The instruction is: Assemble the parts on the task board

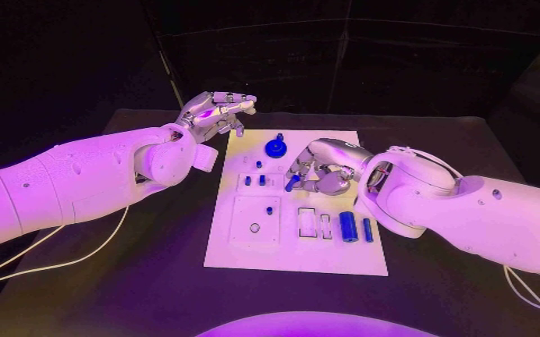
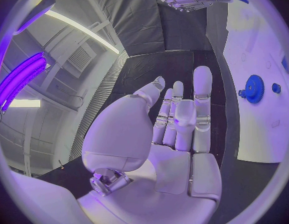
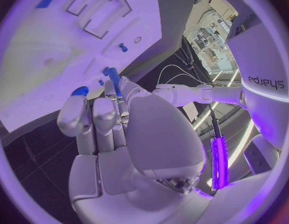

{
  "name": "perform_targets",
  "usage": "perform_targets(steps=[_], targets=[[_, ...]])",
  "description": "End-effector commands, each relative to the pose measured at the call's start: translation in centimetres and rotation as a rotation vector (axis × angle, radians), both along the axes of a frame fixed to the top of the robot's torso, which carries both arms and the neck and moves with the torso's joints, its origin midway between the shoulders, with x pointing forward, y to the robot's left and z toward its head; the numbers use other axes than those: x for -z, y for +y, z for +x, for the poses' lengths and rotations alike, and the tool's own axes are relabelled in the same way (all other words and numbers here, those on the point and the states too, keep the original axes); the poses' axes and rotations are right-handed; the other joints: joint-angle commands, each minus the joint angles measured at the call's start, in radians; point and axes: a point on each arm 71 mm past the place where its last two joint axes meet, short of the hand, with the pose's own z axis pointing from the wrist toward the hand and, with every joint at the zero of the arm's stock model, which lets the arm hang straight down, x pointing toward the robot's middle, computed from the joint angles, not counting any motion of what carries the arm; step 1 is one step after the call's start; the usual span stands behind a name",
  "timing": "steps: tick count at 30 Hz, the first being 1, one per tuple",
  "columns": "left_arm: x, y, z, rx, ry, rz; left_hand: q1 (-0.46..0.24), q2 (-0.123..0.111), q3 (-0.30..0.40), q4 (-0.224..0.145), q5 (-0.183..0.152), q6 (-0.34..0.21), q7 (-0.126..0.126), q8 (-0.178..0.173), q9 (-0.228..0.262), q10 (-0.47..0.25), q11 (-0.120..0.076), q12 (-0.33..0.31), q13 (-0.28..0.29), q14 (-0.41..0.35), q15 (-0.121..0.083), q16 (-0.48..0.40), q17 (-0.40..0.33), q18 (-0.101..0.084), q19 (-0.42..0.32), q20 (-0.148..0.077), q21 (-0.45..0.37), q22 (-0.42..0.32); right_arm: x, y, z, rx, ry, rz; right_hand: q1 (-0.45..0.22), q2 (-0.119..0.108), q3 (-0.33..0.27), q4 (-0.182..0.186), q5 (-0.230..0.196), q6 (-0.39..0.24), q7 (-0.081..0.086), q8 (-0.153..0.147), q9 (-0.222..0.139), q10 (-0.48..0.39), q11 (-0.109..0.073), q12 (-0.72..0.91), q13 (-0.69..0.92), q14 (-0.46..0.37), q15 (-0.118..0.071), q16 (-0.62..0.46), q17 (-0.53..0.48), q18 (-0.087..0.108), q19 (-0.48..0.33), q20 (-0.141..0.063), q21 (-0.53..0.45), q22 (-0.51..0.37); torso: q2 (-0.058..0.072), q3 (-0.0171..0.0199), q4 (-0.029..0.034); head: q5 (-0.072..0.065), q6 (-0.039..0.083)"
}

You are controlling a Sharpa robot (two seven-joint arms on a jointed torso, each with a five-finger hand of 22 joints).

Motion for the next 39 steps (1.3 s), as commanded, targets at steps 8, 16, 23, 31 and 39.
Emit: perform_targets(steps=[8,16,23,31,39], targets=[[-0.2,-0.5,0.0,0.019,-0.008,-0.01,0.004,0.0,-0.005,0.0,0.001,-0.006,0.001,0.005,-0.001,-0.006,-0.003,0.007,0.001,-0.006,-0.002,0.003,-0.001,0.02,-0.006,0.003,-0.002,-0.001,1.3,5.5,-2.2,-0.175,0.021,0.066,-0.006,-0.007,0.015,-0.004,0.005,-0.004,0.0,-0.007,-0.001,0.008,0.003,-0.009,0.001,-0.001,0.004,0.005,0.001,-0.005,-0.002,0.004,0.007,0.0,0.002,-0.0001,0.0012,0.022,-0.01],[-0.2,-0.7,0.0,0.024,-0.008,-0.011,0.004,0.0,-0.005,0.0,0.001,-0.006,0.001,0.005,-0.001,-0.006,-0.003,0.007,0.001,-0.006,-0.002,0.003,-0.001,0.02,-0.006,0.003,-0.002,-0.001,3.3,7.3,-2.4,-0.216,0.063,0.014,-0.008,-0.008,0.02,-0.006,0.009,-0.004,0.001,-0.008,0.0,0.009,0.003,-0.011,0.001,0.0,0.004,0.007,0.003,-0.005,-0.002,0.004,0.007,0.0,0.0,-0.0013,-0.0001,0.043,-0.019],[-0.2,-0.9,0.0,0.028,-0.007,-0.012,0.004,0.0,-0.005,0.0,0.001,-0.006,0.001,0.005,-0.001,-0.006,-0.003,0.007,0.001,-0.006,-0.002,0.003,-0.001,0.02,-0.006,0.003,-0.002,-0.001,4.6,8.0,-2.5,-0.233,0.07,-0.038,-0.011,-0.01,0.023,-0.009,0.011,-0.004,0.001,-0.009,0.0,0.01,0.004,-0.013,0.001,0.0,0.004,0.009,0.005,-0.006,-0.002,0.004,0.008,0.001,0.0,0.0006,-0.0005,0.049,-0.022],[-0.2,-1.1,0.0,0.03,-0.006,-0.012,0.004,0.0,-0.005,0.0,0.001,-0.006,0.001,0.005,-0.001,-0.006,-0.003,0.007,0.001,-0.006,-0.002,0.003,-0.001,0.02,-0.006,0.003,-0.002,-0.001,5.1,8.3,-2.5,-0.236,0.069,-0.093,-0.012,-0.011,0.024,-0.01,0.012,-0.003,0.001,-0.009,0.0,0.01,0.004,-0.014,0.001,0.0,0.005,0.009,0.005,-0.006,-0.002,0.004,0.008,0.002,0.001,0.0006,-0.0015,0.05,-0.025],[-0.1,-1.1,0.1,0.031,-0.006,-0.012,0.005,0.001,-0.008,0.001,0.001,-0.008,0.001,0.006,-0.001,-0.009,-0.003,0.009,0.002,-0.007,-0.001,0.003,-0.002,0.02,-0.006,0.003,-0.004,-0.002,5.4,8.3,-2.4,-0.224,0.055,-0.138,-0.015,-0.012,0.025,-0.01,0.013,-0.003,0.001,-0.009,0.0,0.011,0.004,-0.015,0.001,0.0,0.005,0.01,0.006,-0.006,-0.002,0.005,0.009,0.002,0.0,0.0003,-0.001,0.05,-0.028]])
